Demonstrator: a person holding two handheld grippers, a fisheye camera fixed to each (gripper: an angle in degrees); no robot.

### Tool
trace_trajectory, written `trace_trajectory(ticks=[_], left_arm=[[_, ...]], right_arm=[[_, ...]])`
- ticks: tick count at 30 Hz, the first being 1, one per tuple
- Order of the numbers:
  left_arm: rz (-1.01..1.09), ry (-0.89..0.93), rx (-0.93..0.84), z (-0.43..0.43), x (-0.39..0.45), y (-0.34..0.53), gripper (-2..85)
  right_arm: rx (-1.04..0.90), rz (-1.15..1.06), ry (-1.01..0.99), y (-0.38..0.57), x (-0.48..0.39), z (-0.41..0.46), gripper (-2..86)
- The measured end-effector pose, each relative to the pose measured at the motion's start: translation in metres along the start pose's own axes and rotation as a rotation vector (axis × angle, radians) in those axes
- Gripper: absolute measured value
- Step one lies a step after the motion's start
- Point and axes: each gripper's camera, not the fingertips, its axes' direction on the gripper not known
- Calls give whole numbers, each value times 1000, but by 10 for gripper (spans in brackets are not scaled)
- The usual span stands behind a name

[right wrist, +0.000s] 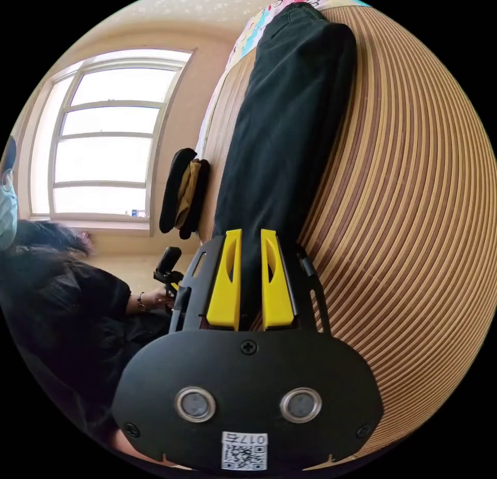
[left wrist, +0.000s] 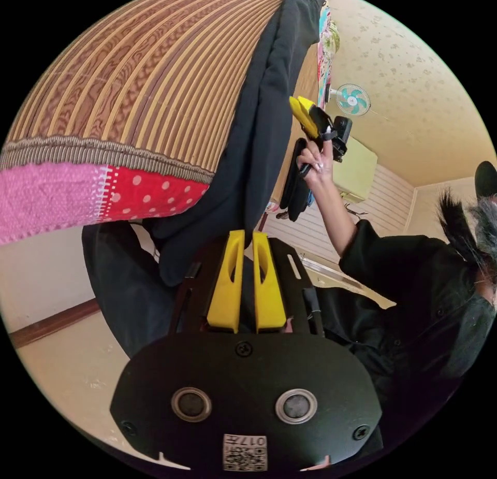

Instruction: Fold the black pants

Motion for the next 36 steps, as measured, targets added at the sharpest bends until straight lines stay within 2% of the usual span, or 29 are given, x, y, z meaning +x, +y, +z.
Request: trace_trajectory(ticks=[2, 5, 7, 9, 12, 13, 17, 20, 23, 25, 28, 30, 31, 36], left_arm=[[4, -27, -9, 3, 3, 1, 31], [60, -162, 10, 3, 14, 11, 25], [85, -237, 19, -1, 21, 16, 29], [83, -258, 147, -24, 31, 17, 68], [138, -177, 330, -59, 40, -5, 103], [147, -164, 338, -62, 39, -15, 112], [157, -76, 241, -57, 25, -112, 162], [172, -110, 113, -36, 26, -171, 141], [160, -117, -2, -10, 26, -200, 103], [165, -129, -11, -3, 30, -196, 78], [302, 23, 39, -14, 65, -161, 59], [484, 77, 84, -30, 123, -109, 56], [530, 84, 91, -33, 141, -95, 57], [954, 32, 165, -71, 320, 34, 80]], right_arm=[[-60, 7, -43, 28, -9, 19, 25], [-154, 11, -138, 67, -27, 49, 16], [-174, 50, -106, 80, -31, 55, 18], [2, 131, -150, 81, -16, 20, 33], [230, 224, -240, 62, 25, -37, 91], [258, 240, -232, 56, 35, -48, 101], [247, 256, -292, -22, 93, -85, 136], [121, 171, -348, -89, 102, -84, 121], [-37, 131, -278, -136, 91, -66, 78], [-27, 140, -291, -142, 81, -66, 62], [80, 42, -447, -127, 40, -97, 38], [188, -70, -513, -98, -20, -139, 27], [211, -104, -519, -90, -39, -151, 26], [367, -460, -416, -49, -250, -250, 14]])
